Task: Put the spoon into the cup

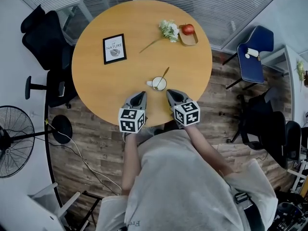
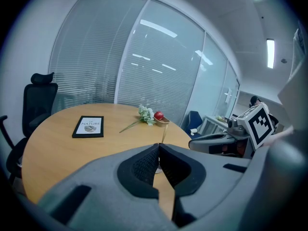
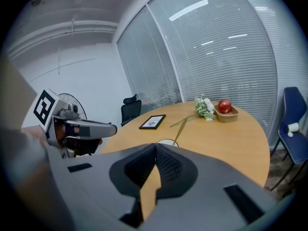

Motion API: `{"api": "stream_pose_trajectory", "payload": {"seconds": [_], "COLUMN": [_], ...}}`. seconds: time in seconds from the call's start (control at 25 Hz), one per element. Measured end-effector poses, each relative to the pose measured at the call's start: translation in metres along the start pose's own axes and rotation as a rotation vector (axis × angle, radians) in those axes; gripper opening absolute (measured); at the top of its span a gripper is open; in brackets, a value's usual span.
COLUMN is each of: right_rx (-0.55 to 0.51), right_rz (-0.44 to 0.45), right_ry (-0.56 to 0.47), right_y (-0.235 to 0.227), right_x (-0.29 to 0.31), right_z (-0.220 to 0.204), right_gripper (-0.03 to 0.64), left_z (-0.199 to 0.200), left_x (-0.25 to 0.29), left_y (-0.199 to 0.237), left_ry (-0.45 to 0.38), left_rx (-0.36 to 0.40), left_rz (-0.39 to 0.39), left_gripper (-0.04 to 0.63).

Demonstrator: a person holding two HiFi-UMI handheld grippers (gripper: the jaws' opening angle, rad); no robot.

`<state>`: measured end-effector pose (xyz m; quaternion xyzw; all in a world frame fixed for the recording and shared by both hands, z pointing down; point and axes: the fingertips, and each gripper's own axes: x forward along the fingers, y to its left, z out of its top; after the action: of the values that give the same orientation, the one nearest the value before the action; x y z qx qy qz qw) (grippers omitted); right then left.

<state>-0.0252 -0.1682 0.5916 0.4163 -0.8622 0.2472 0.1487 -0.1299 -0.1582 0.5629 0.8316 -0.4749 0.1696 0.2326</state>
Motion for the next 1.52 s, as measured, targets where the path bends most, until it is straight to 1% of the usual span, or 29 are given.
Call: {"api": "stream_pose_trajectory", "payload": {"seconds": [0.6,1.12,1.52], "right_rx": [-0.011,-0.032,-0.029], "right_rz": [0.004,0.007,0.005], "right_ry": [0.010,0.025,0.026], "right_y": [0.0014,0.0045,0.0033], "right_x": [0.0017,0.0073,0.0056], "right_z": [-0.0018,0.0008,-0.0021], "right_gripper": [-0.003,-0.003,-0.003], "left_z": [-0.0026,-0.0002,-0.0018], "left_x": [0.0058,0.0048,0.0055], "left_y": [-0.0052,0.0011,-0.0007], "left_ry": [0.016,0.009,0.008], "left_rx": [0.006,-0.004,-0.007], "left_rz": [-0.031,-0.029,-0.033], "left_gripper": [0.009,0.009,0.009]}}
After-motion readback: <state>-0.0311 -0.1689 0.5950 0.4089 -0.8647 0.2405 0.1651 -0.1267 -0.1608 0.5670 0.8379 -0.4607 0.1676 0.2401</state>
